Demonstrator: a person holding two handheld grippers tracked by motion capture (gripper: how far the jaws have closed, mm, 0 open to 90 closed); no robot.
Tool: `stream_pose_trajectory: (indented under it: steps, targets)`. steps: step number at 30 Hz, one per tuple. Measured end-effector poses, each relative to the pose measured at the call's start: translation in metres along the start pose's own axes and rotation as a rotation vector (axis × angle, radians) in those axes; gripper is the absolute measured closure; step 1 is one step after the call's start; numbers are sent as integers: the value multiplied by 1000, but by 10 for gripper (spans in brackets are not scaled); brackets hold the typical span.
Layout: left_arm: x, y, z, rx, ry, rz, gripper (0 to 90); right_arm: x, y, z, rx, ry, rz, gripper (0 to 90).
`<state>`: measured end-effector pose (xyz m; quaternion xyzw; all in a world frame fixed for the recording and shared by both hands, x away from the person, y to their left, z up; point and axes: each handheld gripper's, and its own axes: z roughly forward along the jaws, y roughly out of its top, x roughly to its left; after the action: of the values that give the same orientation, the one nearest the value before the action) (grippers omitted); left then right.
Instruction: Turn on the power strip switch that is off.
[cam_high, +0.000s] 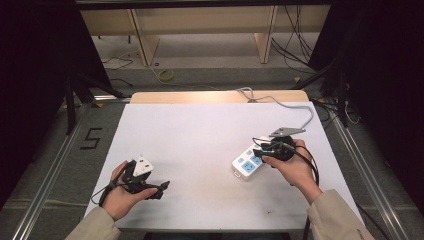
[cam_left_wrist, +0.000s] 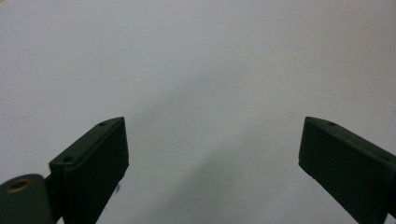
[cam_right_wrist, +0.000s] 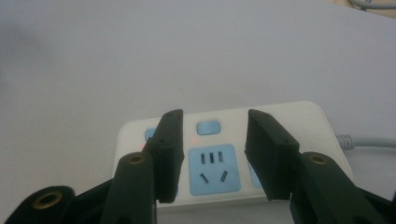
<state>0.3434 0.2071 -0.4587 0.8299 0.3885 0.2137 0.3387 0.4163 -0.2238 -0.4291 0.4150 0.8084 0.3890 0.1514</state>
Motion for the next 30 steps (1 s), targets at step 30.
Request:
stream_pose_trajectory:
  steps: [30]
  targets:
    - [1,-1,0,-2,2,-6,81,-6,-56,-50,-125,30,-31,322]
